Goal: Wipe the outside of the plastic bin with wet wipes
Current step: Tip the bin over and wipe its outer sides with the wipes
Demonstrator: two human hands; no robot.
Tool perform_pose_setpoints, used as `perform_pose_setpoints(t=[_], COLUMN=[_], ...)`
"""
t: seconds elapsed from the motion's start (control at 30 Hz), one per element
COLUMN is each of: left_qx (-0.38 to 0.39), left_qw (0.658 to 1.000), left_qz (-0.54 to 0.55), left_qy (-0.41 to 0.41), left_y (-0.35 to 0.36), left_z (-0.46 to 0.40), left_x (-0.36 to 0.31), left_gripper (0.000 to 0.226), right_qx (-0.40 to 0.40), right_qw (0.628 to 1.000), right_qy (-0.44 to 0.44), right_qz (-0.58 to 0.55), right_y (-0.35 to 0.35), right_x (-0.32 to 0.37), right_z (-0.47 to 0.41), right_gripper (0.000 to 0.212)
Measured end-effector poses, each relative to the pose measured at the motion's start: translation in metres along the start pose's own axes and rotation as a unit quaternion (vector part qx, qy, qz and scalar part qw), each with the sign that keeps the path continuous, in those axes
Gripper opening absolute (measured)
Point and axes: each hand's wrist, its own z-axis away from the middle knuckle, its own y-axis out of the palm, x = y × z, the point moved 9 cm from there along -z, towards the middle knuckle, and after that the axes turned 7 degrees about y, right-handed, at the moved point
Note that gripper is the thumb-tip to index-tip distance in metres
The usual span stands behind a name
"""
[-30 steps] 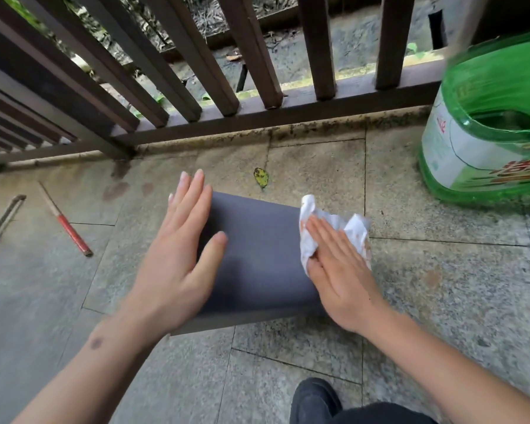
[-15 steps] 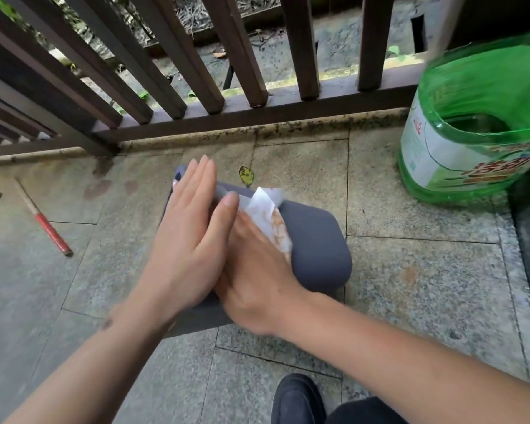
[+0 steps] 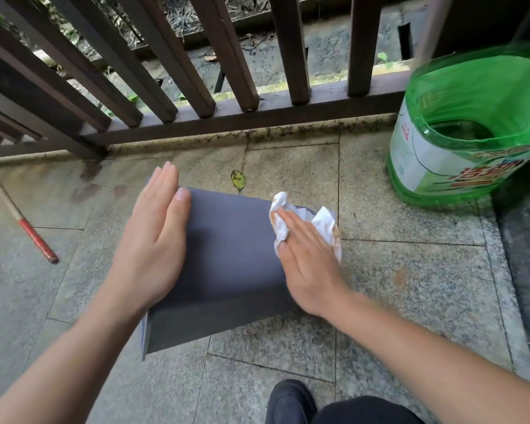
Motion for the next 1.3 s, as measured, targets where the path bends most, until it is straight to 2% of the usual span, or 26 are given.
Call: perform_pose_setpoints(t=[0.07,0.17,0.3,0.37,0.47,0.57,0.67,0.77,0.8,0.87,0.97,1.03,1.13,1.2,1.3], left_qx=[0.01,0.019,0.009,0.019,0.026,0.033,0.051,0.06,0.061,0.06,0.047,0.034,0.03,0.055,0.115], left_qw=[0.999,0.997,0.998,0.995,0.993,0.993,0.992,0.989,0.988,0.989,0.992,0.994,0.995,0.993,0.979], left_qz=[-0.026,-0.049,-0.049,-0.073,-0.099,-0.088,-0.076,-0.076,-0.074,-0.067,-0.049,-0.047,-0.038,-0.02,-0.037], left_qy=[0.024,0.048,0.041,0.06,0.066,0.071,0.087,0.11,0.117,0.121,0.104,0.094,0.084,0.102,0.166], left_y=[0.003,0.008,0.005,0.005,0.001,0.002,0.006,0.011,0.013,0.015,0.01,0.003,-0.001,0.005,0.018], left_z=[0.004,0.007,0.002,0.005,0.014,0.014,0.012,0.015,0.016,0.016,0.017,0.022,0.024,0.021,0.023], left_x=[-0.008,-0.014,-0.004,-0.002,0.001,-0.003,-0.013,-0.024,-0.027,-0.029,-0.017,-0.005,0.004,-0.004,-0.023], left_gripper=[0.052,0.063,0.065,0.059,0.061,0.06,0.057,0.057,0.059,0.059,0.057,0.051,0.05,0.053,0.055], right_qx=[0.012,0.028,0.079,0.099,0.1,0.12,0.117,0.115,0.097,0.074,0.096,0.115,0.165,0.192,0.161], right_qw=[0.999,0.986,0.971,0.977,0.994,0.99,0.987,0.993,0.995,0.992,0.988,0.992,0.978,0.952,0.941], right_qy=[-0.041,-0.157,-0.215,-0.184,-0.033,0.081,0.106,0.035,-0.014,-0.097,-0.113,-0.057,0.127,0.238,0.292], right_qz=[-0.008,-0.037,-0.075,-0.032,0.038,-0.007,-0.024,-0.013,-0.001,-0.014,-0.048,0.0,0.017,-0.004,-0.057], right_y=[0.008,0.019,0.02,0.024,0.017,0.006,0.002,0.008,0.012,0.016,0.021,0.026,0.021,0.015,0.014], right_x=[0.047,0.121,0.136,0.113,0.041,-0.021,-0.021,0.04,0.068,0.118,0.128,0.091,-0.009,-0.071,-0.107], right_z=[-0.001,-0.006,-0.026,-0.042,-0.069,-0.073,-0.064,-0.062,-0.063,-0.062,-0.065,-0.075,-0.083,-0.065,-0.035], right_gripper=[0.062,0.052,0.048,0.052,0.051,0.048,0.034,0.025,0.027,0.045,0.043,0.038,0.06,0.064,0.058])
